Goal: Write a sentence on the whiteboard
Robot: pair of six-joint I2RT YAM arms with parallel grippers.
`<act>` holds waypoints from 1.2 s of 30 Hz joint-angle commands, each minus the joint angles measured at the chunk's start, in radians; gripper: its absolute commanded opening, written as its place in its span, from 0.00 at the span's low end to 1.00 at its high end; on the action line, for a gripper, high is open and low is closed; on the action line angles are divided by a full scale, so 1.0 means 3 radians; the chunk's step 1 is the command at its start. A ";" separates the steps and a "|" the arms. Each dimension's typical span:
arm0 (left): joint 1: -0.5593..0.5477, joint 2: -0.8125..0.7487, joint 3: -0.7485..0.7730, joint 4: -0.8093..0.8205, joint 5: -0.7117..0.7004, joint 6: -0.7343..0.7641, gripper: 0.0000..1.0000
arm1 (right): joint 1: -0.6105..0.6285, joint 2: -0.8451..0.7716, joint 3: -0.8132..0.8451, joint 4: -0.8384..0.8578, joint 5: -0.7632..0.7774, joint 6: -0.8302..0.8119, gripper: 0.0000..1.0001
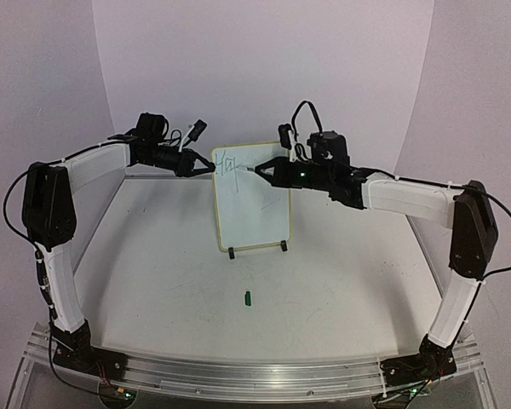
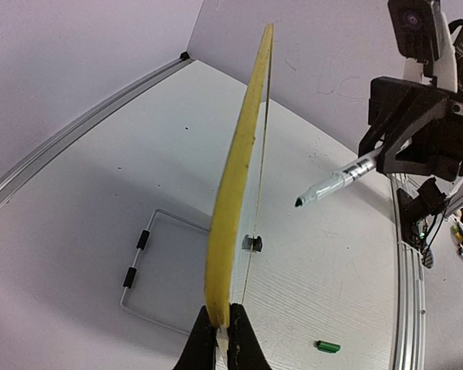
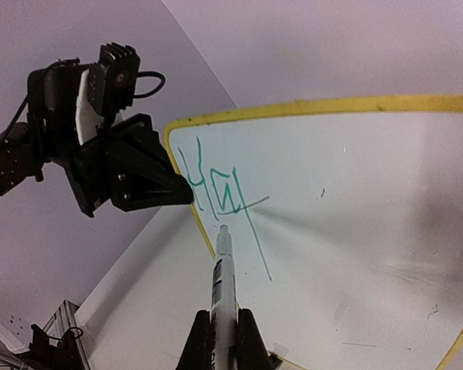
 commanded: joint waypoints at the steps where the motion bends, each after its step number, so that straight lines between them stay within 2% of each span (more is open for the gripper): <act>1: -0.0032 0.0077 0.0100 -0.0132 -0.0063 0.0093 0.00 | -0.0013 -0.0043 0.0235 0.0144 0.0121 -0.0062 0.00; 15: -0.0032 0.0063 0.0082 -0.0137 -0.0058 0.0097 0.00 | -0.0013 0.0271 0.0551 0.0149 0.0159 -0.0022 0.00; 36: -0.0032 0.0067 0.0085 -0.0136 -0.0056 0.0109 0.00 | -0.0013 0.0009 0.0160 0.0139 0.0698 0.0012 0.00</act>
